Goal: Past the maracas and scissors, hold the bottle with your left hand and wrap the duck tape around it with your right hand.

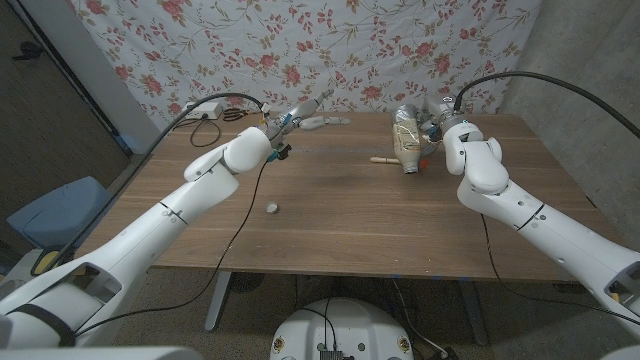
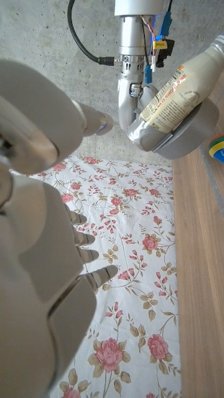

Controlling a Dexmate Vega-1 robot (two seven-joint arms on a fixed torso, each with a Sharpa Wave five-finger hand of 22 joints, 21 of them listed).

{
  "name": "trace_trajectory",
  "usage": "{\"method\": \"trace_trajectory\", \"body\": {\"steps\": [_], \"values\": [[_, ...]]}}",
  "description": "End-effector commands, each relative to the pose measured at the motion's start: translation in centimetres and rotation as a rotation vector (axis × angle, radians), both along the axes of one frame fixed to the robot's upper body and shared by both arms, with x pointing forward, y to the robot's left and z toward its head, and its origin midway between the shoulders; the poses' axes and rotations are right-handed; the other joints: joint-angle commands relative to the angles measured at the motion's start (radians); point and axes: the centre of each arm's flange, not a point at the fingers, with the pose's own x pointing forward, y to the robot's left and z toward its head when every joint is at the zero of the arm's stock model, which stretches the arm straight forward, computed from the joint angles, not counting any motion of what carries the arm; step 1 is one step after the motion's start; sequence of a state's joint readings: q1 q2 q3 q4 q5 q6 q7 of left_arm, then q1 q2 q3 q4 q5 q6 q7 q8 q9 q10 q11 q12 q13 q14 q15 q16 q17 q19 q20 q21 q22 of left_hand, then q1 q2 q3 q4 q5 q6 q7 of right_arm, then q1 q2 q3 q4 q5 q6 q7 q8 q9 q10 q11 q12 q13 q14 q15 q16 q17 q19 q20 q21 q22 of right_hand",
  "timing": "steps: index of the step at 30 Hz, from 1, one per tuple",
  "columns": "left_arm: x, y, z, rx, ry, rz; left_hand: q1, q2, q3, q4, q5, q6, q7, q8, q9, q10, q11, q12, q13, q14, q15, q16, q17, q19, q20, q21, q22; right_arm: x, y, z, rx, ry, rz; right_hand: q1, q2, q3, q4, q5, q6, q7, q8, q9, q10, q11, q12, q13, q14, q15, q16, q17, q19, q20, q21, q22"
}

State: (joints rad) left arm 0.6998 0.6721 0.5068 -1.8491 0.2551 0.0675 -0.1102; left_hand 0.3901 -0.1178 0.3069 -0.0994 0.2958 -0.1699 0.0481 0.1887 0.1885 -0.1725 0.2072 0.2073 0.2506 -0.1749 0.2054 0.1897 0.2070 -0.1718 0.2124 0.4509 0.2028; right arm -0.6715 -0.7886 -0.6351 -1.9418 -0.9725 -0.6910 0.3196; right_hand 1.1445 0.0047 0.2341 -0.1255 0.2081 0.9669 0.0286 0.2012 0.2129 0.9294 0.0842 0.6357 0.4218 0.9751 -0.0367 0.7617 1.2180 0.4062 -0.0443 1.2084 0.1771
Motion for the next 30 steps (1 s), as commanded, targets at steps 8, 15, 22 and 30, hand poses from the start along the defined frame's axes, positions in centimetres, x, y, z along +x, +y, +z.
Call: {"method": "trace_trajectory", "body": {"steps": [8, 15, 22, 30], "values": [[-0.7, 0.8, 0.1, 0.022, 0.012, 0.007, -0.005, -0.01, -0.011, 0.002, 0.01, -0.455, -0.001, 0.007, 0.003, -0.377, 0.011, 0.005, 0.003, -0.342, 0.005, 0.008, 0.005, -0.414, 0.001, -0.004, 0.005, 2.1, -1.8, -1.3, -0.028, 0.36, 0.002, 0.028, 0.083, 0.261, -0.027, 0.005, 0.165, -0.048, 0.005, 0.009, 0.169, -0.14, -0.003, 0.168, 0.099, -0.187, -0.009, -0.011, -0.019, -0.079, 0.003, 0.002], [-0.9, 1.1, 0.0, 0.028, 0.021, 0.014, -0.005, -0.011, -0.015, 0.004, 0.013, -0.455, -0.001, 0.007, 0.003, -0.379, 0.011, 0.006, 0.003, -0.343, 0.005, 0.009, 0.005, -0.415, 0.001, -0.005, 0.005, 3.3, -2.3, -2.2, -0.007, 0.488, -0.005, 0.026, 0.084, 0.252, -0.025, 0.004, 0.163, -0.054, 0.004, 0.01, 0.16, -0.138, -0.008, 0.169, 0.085, -0.188, -0.025, -0.025, -0.035, -0.094, -0.001, 0.002], [-0.9, 1.3, 0.0, 0.026, 0.03, 0.013, -0.006, -0.011, -0.019, 0.005, 0.017, -0.455, 0.0, 0.007, 0.003, -0.379, 0.011, 0.007, 0.003, -0.344, 0.005, 0.01, 0.005, -0.416, 0.001, -0.007, 0.005, 4.2, -2.4, -3.1, 0.006, 0.549, -0.012, 0.031, 0.092, 0.23, -0.024, 0.002, 0.157, -0.06, 0.002, 0.01, 0.148, -0.142, -0.018, 0.167, 0.09, -0.19, -0.039, -0.051, -0.046, -0.105, -0.002, 0.002], [-1.1, 1.4, -0.1, 0.025, 0.03, 0.015, -0.007, -0.011, -0.024, 0.007, 0.021, -0.455, 0.0, 0.007, 0.003, -0.382, 0.011, 0.008, 0.002, -0.345, 0.004, 0.011, 0.006, -0.416, 0.001, -0.008, 0.006, 5.3, -3.0, -4.5, 0.024, 0.593, -0.024, 0.037, 0.097, 0.222, -0.025, 0.002, 0.16, -0.06, 0.003, 0.01, 0.154, -0.143, -0.022, 0.159, 0.091, -0.19, -0.05, -0.061, -0.042, -0.106, 0.001, 0.002]]}}
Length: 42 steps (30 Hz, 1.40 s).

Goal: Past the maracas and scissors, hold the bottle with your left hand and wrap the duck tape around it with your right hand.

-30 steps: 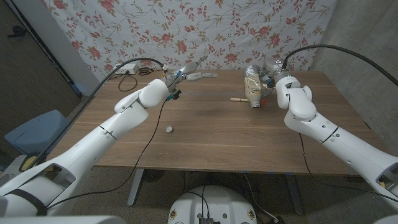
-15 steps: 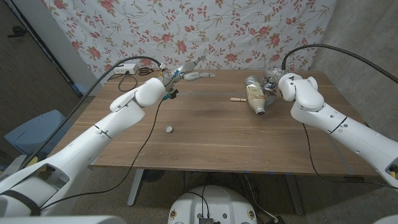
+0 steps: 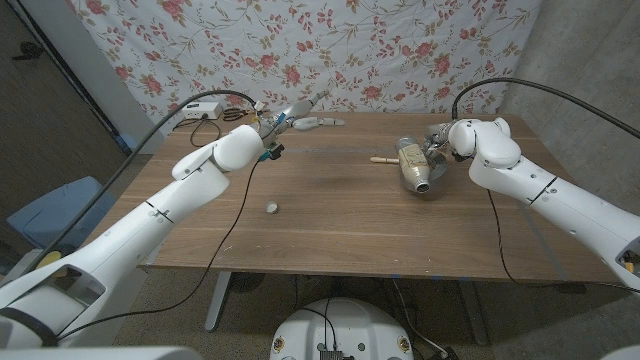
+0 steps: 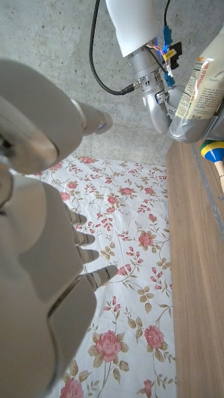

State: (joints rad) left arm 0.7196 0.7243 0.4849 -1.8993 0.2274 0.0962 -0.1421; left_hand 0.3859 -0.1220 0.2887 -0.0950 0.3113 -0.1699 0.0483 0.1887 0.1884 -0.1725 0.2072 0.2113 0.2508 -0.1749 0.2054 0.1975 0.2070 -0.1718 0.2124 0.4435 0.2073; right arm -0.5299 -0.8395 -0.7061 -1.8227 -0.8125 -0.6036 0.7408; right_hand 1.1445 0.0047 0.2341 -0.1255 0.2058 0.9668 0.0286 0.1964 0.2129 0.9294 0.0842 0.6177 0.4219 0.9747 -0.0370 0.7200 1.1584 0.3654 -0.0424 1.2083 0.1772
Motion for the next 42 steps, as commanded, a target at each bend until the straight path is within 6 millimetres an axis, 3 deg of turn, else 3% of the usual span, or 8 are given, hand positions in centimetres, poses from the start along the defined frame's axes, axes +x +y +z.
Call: {"method": "trace_trajectory", "body": {"steps": [1, 27, 29, 31, 32, 36, 39, 42], "values": [[-0.3, 0.2, -0.1, 0.002, 0.006, 0.003, -0.003, -0.006, -0.006, 0.003, 0.006, -0.457, 0.0, 0.007, 0.003, -0.382, 0.011, 0.004, 0.002, -0.346, 0.004, 0.003, 0.006, -0.416, 0.001, -0.001, 0.002, 1.6, -0.7, -1.9, 0.023, 0.094, -0.021, 0.038, 0.097, 0.221, -0.026, 0.004, 0.16, -0.06, 0.008, 0.01, 0.155, -0.143, -0.005, 0.158, 0.091, -0.191, -0.01, -0.003, 0.0, -0.108, 0.002, 0.001], [-1.1, 0.0, -0.6, 0.013, 0.024, 0.006, -0.005, -0.004, -0.022, 0.009, 0.02, -0.454, 0.002, 0.008, 0.003, -0.383, 0.011, 0.008, 0.001, -0.347, 0.004, 0.007, 0.006, -0.421, 0.001, -0.008, 0.003, 3.7, -1.5, -5.5, 0.022, 0.14, -0.072, 0.044, 0.111, 0.196, -0.021, 0.002, 0.128, -0.068, -0.004, 0.005, 0.147, -0.15, -0.036, 0.129, 0.1, -0.19, -0.057, -0.042, 0.005, -0.105, 0.003, 0.0], [-1.2, 0.0, -0.6, 0.012, 0.023, 0.006, -0.005, -0.004, -0.023, 0.009, 0.021, -0.453, 0.002, 0.009, 0.003, -0.383, 0.011, 0.008, 0.001, -0.348, 0.004, 0.007, 0.006, -0.421, 0.001, -0.008, 0.003, 3.7, -1.3, -5.4, 0.001, 0.146, -0.082, 0.042, 0.108, 0.187, -0.022, -0.004, 0.08, -0.082, -0.012, 0.006, 0.099, -0.161, -0.071, 0.108, 0.067, -0.19, -0.104, -0.079, -0.005, -0.076, 0.004, 0.001], [-1.3, 0.1, -0.7, 0.012, 0.022, 0.005, -0.005, -0.004, -0.023, 0.009, 0.022, -0.453, 0.002, 0.008, 0.003, -0.383, 0.011, 0.008, 0.001, -0.348, 0.004, 0.007, 0.006, -0.421, 0.001, -0.008, 0.004, 3.6, -1.2, -5.2, -0.018, 0.157, -0.097, 0.01, 0.082, 0.159, -0.011, 0.003, -0.065, -0.103, -0.025, 0.008, -0.002, -0.167, -0.129, 0.087, -0.066, -0.185, -0.214, -0.146, -0.021, -0.049, 0.004, 0.0], [-1.3, 0.1, -0.7, 0.012, 0.022, 0.006, -0.005, -0.003, -0.024, 0.009, 0.022, -0.453, 0.002, 0.008, 0.003, -0.383, 0.011, 0.009, 0.001, -0.348, 0.004, 0.007, 0.006, -0.421, 0.001, -0.008, 0.004, 3.6, -1.1, -5.0, -0.023, 0.159, -0.099, -0.015, 0.069, 0.145, -0.002, 0.015, -0.15, -0.111, -0.025, 0.006, -0.103, -0.158, -0.18, 0.066, -0.134, -0.182, -0.284, -0.201, -0.029, -0.035, -0.002, -0.001], [-1.3, 0.1, -0.7, 0.012, 0.025, 0.004, -0.004, -0.003, -0.025, 0.01, 0.023, -0.454, 0.002, 0.008, 0.003, -0.383, 0.011, 0.009, 0.001, -0.348, 0.004, 0.007, 0.006, -0.42, 0.001, -0.009, 0.004, 3.2, -1.2, -4.3, -0.028, 0.133, -0.109, -0.057, 0.037, 0.123, 0.006, 0.054, -0.354, -0.127, -0.027, -0.001, -0.304, -0.158, -0.277, 0.027, -0.299, -0.172, -0.451, -0.337, -0.081, -0.01, -0.04, -0.004], [-1.3, 0.0, -0.6, 0.017, 0.026, 0.001, -0.004, -0.002, -0.027, 0.011, 0.025, -0.452, 0.002, 0.009, 0.003, -0.383, 0.011, 0.009, 0.001, -0.348, 0.004, 0.007, 0.006, -0.42, 0.001, -0.009, 0.004, 2.9, -1.3, -3.8, -0.03, 0.126, -0.117, -0.091, 0.017, 0.101, 0.017, 0.074, -0.472, -0.128, -0.027, -0.005, -0.409, -0.158, -0.324, 0.011, -0.382, -0.156, -0.509, -0.383, -0.141, 0.001, -0.085, -0.008], [-1.2, -0.1, -0.6, 0.018, 0.024, -0.001, -0.004, -0.002, -0.028, 0.011, 0.026, -0.453, 0.002, 0.009, 0.003, -0.384, 0.011, 0.01, 0.001, -0.348, 0.004, 0.008, 0.006, -0.421, 0.001, -0.01, 0.004, 2.6, -1.5, -3.3, -0.037, 0.142, -0.128, -0.11, 0.0, 0.082, 0.022, 0.091, -0.558, -0.128, -0.024, -0.007, -0.502, -0.151, -0.366, 0.0, -0.476, -0.129, -0.537, -0.417, -0.158, 0.025, -0.117, -0.008]]}}
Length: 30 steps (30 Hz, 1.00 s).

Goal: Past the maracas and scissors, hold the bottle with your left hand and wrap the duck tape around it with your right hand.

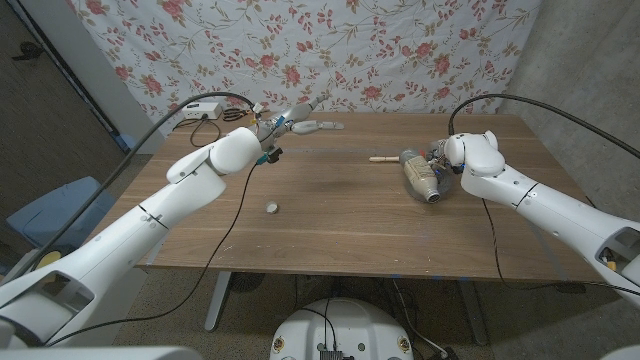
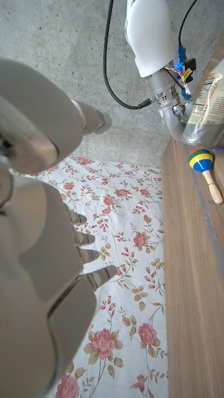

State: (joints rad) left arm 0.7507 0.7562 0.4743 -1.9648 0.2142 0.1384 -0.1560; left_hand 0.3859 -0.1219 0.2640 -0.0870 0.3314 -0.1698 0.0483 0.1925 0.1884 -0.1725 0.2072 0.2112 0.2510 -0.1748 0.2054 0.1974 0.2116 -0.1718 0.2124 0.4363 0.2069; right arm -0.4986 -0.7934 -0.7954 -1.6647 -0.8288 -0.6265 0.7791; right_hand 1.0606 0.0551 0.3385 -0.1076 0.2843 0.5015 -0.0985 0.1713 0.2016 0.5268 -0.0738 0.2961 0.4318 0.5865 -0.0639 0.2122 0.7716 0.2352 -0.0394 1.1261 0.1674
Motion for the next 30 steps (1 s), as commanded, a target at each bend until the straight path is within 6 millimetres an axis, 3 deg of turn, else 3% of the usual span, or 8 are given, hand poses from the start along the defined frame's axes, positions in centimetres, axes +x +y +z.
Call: {"method": "trace_trajectory", "body": {"steps": [1, 2, 3, 7, 14, 21, 30], "values": [[0.0, 0.0, 0.0, 0.005, 0.003, -0.005, -0.004, -0.002, -0.003, 0.003, 0.006, -0.454, 0.002, 0.004, 0.003, -0.384, 0.011, 0.01, 0.0, -0.348, 0.004, 0.008, 0.002, -0.42, 0.001, -0.002, 0.004, -0.8, 0.0, 1.6, -0.034, 0.018, -0.041, -0.025, -0.055, -0.026, 0.002, 0.014, -0.112, -0.001, -0.001, 0.004, -0.114, 0.008, -0.051, -0.011, -0.107, -0.101, -0.032, -0.035, -0.04, 0.026, -0.042, 0.002], [0.0, 0.0, 0.0, 0.005, 0.005, -0.007, -0.004, -0.002, -0.004, 0.003, 0.007, -0.453, 0.001, 0.005, 0.003, -0.384, 0.011, 0.01, 0.0, -0.349, 0.004, 0.008, 0.002, -0.42, 0.001, -0.003, 0.004, -0.9, 0.0, 1.8, -0.04, 0.026, -0.05, -0.022, -0.06, -0.029, -0.002, 0.022, -0.148, 0.001, 0.0, 0.003, -0.144, 0.034, -0.065, -0.014, -0.158, -0.09, -0.039, -0.05, -0.057, 0.036, -0.058, 0.002], [0.0, -0.1, 0.1, 0.005, 0.004, -0.008, -0.004, -0.002, -0.004, 0.003, 0.007, -0.454, 0.001, 0.004, 0.003, -0.384, 0.011, 0.01, 0.0, -0.349, 0.004, 0.008, 0.001, -0.419, 0.001, -0.003, 0.005, -1.1, -0.1, 2.0, -0.045, 0.035, -0.056, -0.02, -0.056, -0.028, -0.003, 0.025, -0.156, 0.002, 0.002, 0.003, -0.156, 0.043, -0.071, -0.016, -0.173, -0.088, -0.04, -0.055, -0.066, 0.037, -0.065, 0.002], [0.2, -0.1, 0.1, 0.007, 0.009, -0.009, -0.003, -0.001, -0.007, 0.004, 0.009, -0.453, 0.0, 0.005, 0.003, -0.385, 0.011, 0.01, 0.0, -0.349, 0.004, 0.008, 0.001, -0.42, 0.001, -0.004, 0.005, -1.6, -0.3, 2.8, -0.042, 0.054, -0.078, -0.014, -0.056, -0.037, -0.007, 0.045, -0.241, 0.007, 0.006, 0.002, -0.258, 0.051, -0.103, -0.029, -0.312, -0.043, -0.04, -0.1, -0.107, 0.042, -0.115, 0.001], [0.5, -0.2, 0.2, 0.015, 0.016, -0.011, -0.003, 0.0, -0.01, 0.005, 0.012, -0.454, 0.0, 0.005, 0.003, -0.386, 0.011, 0.011, 0.0, -0.349, 0.004, 0.008, 0.001, -0.421, 0.001, -0.005, 0.005, -3.3, -0.7, 4.4, -0.001, -0.002, -0.077, -0.039, -0.047, -0.057, 0.009, 0.048, -0.299, 0.029, 0.007, 0.001, -0.331, 0.063, -0.11, -0.042, -0.406, -0.012, -0.038, -0.13, -0.155, 0.067, -0.162, 0.0], [0.7, -0.2, 0.2, 0.018, 0.022, -0.013, -0.002, 0.002, -0.012, 0.006, 0.015, -0.455, -0.001, 0.004, 0.003, -0.386, 0.011, 0.011, 0.0, -0.35, 0.004, 0.009, 0.001, -0.422, 0.001, -0.007, 0.005, -4.5, -0.6, 5.7, 0.002, -0.066, -0.06, -0.055, -0.043, -0.066, 0.016, 0.049, -0.282, 0.037, 0.02, 0.001, -0.318, 0.077, -0.095, -0.049, -0.41, 0.001, -0.028, -0.147, -0.147, 0.077, -0.175, 0.0], [0.8, 0.0, 0.1, 0.017, 0.03, -0.011, -0.001, 0.003, -0.016, 0.007, 0.018, -0.455, -0.003, 0.004, 0.003, -0.387, 0.011, 0.012, -0.001, -0.351, 0.004, 0.009, 0.001, -0.423, 0.001, -0.008, 0.005, -5.6, -0.2, 6.9, -0.002, -0.146, -0.038, -0.043, -0.034, -0.06, 0.009, 0.054, -0.25, 0.038, 0.031, 0.0, -0.292, 0.076, -0.08, -0.057, -0.399, 0.002, -0.021, -0.167, -0.133, 0.075, -0.185, 0.0]]}}
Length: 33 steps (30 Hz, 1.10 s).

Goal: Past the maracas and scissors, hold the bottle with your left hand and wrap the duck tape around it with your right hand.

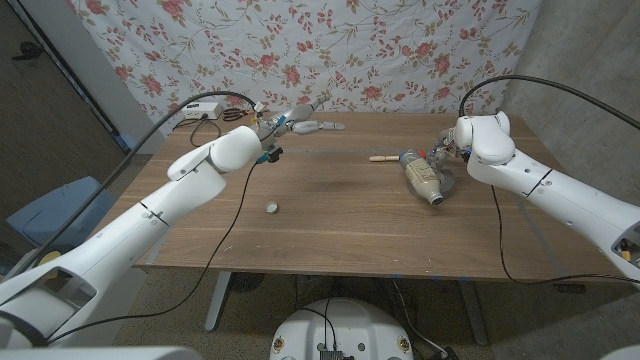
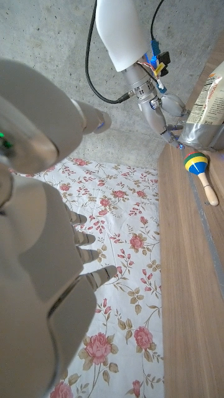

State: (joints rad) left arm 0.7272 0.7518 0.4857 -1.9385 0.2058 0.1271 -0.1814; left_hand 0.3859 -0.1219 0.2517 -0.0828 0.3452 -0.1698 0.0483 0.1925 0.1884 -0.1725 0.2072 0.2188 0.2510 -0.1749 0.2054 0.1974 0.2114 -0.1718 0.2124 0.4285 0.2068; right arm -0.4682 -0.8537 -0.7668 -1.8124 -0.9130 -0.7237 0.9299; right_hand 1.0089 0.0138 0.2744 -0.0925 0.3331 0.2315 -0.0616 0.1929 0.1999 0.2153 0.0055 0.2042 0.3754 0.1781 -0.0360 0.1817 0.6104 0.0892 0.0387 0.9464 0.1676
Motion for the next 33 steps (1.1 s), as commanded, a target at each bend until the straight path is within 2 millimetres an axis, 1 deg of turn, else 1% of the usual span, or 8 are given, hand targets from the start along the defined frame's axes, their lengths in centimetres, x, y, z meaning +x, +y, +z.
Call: {"method": "trace_trajectory", "body": {"steps": [1, 7, 10, 17, 19, 23, 27, 33], "values": [[0.3, 0.2, -0.1, 0.0, 0.012, -0.003, -0.001, 0.003, -0.004, 0.003, 0.004, -0.454, -0.003, 0.004, 0.003, -0.387, 0.011, 0.004, -0.001, -0.351, 0.004, 0.009, 0.002, -0.423, 0.001, -0.001, 0.006, -2.0, 0.3, 2.0, 0.0, -0.114, 0.027, 0.01, 0.01, 0.005, -0.007, 0.006, 0.022, 0.001, 0.01, 0.002, 0.021, -0.003, 0.013, -0.001, 0.013, -0.027, 0.012, -0.007, 0.017, -0.003, -0.006, -0.001], [0.3, 0.5, -0.2, -0.001, 0.018, 0.0, -0.001, 0.003, -0.007, 0.004, 0.006, -0.457, -0.007, 0.004, 0.003, -0.389, 0.011, 0.004, -0.001, -0.353, 0.004, 0.009, 0.002, -0.424, 0.001, -0.002, 0.006, -3.0, 0.0, 2.7, 0.018, -0.233, 0.044, 0.013, 0.018, 0.008, -0.008, 0.007, 0.03, 0.004, 0.011, 0.002, 0.034, -0.004, 0.018, -0.005, 0.021, -0.029, 0.015, -0.015, 0.026, -0.006, -0.01, -0.001], [0.2, 0.7, -0.3, 0.0, 0.019, 0.005, -0.001, 0.003, -0.009, 0.004, 0.008, -0.456, -0.008, 0.004, 0.003, -0.39, 0.011, 0.004, -0.001, -0.353, 0.004, 0.009, 0.002, -0.424, 0.001, -0.003, 0.006, -3.5, -0.2, 2.9, 0.039, -0.285, 0.065, 0.008, 0.013, 0.005, -0.007, 0.006, 0.036, 0.007, 0.013, 0.001, 0.039, -0.001, 0.021, -0.007, 0.023, -0.026, 0.015, -0.021, 0.031, -0.001, -0.012, -0.001], [0.1, 1.4, -0.5, -0.016, 0.023, 0.007, -0.001, 0.003, -0.013, 0.005, 0.011, -0.458, -0.012, 0.004, 0.003, -0.392, 0.011, 0.005, -0.001, -0.354, 0.004, 0.009, 0.002, -0.423, 0.001, -0.004, 0.007, -4.7, -0.1, 2.8, 0.074, -0.438, 0.123, -0.018, 0.02, -0.004, 0.009, 0.004, 0.047, 0.007, 0.014, 0.001, 0.05, 0.006, 0.026, -0.012, 0.031, -0.023, 0.02, -0.029, 0.038, 0.007, -0.02, -0.001], [0.1, 1.6, -0.6, -0.021, 0.022, 0.007, -0.001, 0.003, -0.015, 0.006, 0.012, -0.456, -0.013, 0.004, 0.003, -0.39, 0.011, 0.006, -0.001, -0.353, 0.004, 0.01, 0.002, -0.422, 0.001, -0.004, 0.007, -5.0, -0.3, 2.8, 0.107, -0.474, 0.146, -0.03, 0.028, -0.005, 0.017, 0.001, 0.051, 0.009, 0.014, 0.001, 0.054, 0.01, 0.028, -0.014, 0.034, -0.021, 0.021, -0.032, 0.043, 0.01, -0.022, -0.001], [0.0, 1.8, -0.8, -0.025, 0.021, 0.007, -0.001, 0.004, -0.018, 0.007, 0.013, -0.456, -0.014, 0.004, 0.003, -0.389, 0.011, 0.007, -0.001, -0.352, 0.004, 0.01, 0.002, -0.419, 0.001, -0.003, 0.007, -5.5, -0.7, 2.7, 0.176, -0.533, 0.195, -0.083, 0.046, -0.019, 0.049, -0.013, 0.062, 0.012, 0.013, 0.002, 0.047, 0.018, 0.025, -0.022, 0.035, -0.014, 0.024, -0.041, 0.045, 0.02, -0.036, -0.001], [-0.1, 2.1, -1.0, -0.032, 0.028, 0.0, -0.001, 0.004, -0.019, 0.007, 0.014, -0.456, -0.016, 0.005, 0.003, -0.388, 0.011, 0.007, -0.001, -0.351, 0.004, 0.011, 0.002, -0.417, 0.001, -0.003, 0.007, -5.7, -1.0, 2.4, 0.253, -0.575, 0.245, -0.125, 0.054, -0.033, 0.072, -0.028, 0.058, 0.017, 0.008, 0.002, 0.027, 0.029, 0.018, -0.028, 0.02, -0.003, 0.019, -0.051, 0.036, 0.03, -0.053, 0.0], [-0.1, 2.8, -1.3, -0.057, 0.036, -0.018, 0.0, 0.005, -0.023, 0.008, 0.017, -0.456, -0.021, 0.005, 0.003, -0.388, 0.01, 0.008, -0.002, -0.351, 0.004, 0.011, 0.002, -0.412, 0.001, -0.002, 0.008, -5.6, -1.2, 1.9, 0.356, -0.604, 0.309, -0.175, 0.065, -0.047, 0.099, -0.047, 0.04, 0.022, 0.0, 0.002, -0.002, 0.034, 0.007, -0.036, 0.005, 0.01, 0.018, -0.062, 0.023, 0.042, -0.075, 0.0]]}}
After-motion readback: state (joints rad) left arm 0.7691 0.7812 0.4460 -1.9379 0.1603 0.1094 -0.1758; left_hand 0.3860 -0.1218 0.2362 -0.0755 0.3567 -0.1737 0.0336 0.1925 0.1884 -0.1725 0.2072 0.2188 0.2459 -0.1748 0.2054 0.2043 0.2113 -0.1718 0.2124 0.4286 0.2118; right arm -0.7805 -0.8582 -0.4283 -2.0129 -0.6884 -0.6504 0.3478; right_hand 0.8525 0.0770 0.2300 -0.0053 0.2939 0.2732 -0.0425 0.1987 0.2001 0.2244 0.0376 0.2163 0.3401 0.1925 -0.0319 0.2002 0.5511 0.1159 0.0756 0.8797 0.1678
